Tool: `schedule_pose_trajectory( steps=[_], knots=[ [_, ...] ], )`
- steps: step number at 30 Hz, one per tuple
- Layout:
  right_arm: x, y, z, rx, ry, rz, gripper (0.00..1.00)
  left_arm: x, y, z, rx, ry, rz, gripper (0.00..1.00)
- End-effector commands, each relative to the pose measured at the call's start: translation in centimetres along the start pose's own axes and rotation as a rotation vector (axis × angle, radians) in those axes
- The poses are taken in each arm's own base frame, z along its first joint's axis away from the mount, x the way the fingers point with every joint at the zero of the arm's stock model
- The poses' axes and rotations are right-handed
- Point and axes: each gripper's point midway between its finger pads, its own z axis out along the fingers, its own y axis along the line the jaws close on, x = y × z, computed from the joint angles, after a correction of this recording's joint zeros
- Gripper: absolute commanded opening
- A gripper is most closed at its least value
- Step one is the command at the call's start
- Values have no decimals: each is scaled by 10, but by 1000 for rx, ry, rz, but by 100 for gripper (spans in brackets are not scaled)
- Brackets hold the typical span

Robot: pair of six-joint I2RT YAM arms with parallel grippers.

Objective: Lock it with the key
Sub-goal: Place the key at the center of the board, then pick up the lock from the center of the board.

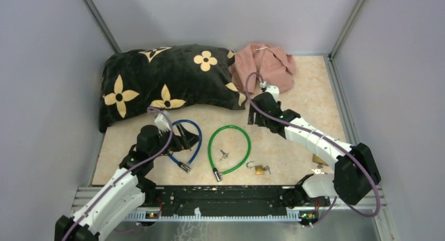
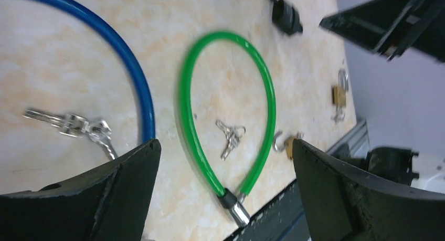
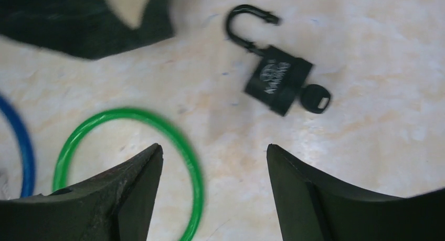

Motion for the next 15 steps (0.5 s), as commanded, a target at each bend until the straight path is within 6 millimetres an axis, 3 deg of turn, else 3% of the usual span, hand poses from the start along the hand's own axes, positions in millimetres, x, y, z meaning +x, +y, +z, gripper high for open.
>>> schedule_pose_trajectory(
  steps=[1, 2, 4, 9, 15],
  knots=[
    [-3, -43, 27, 140, -35, 182, 80, -28, 15, -14, -35, -157, -76, 98],
    [-5, -51, 33, 184, -52, 202, 89, -31, 16, -16, -36, -174, -79, 98],
    [-12, -59, 44, 251, -87, 246, 91, -34, 17, -21, -35, -197, -76, 98],
    [-12, -56, 72, 315, -54, 294, 90, -37, 18, -27, -45, -227, -51, 98],
    [1, -78, 90, 445, -22, 266, 79, -44, 14, -31, -22, -273, -45, 98]
  ],
)
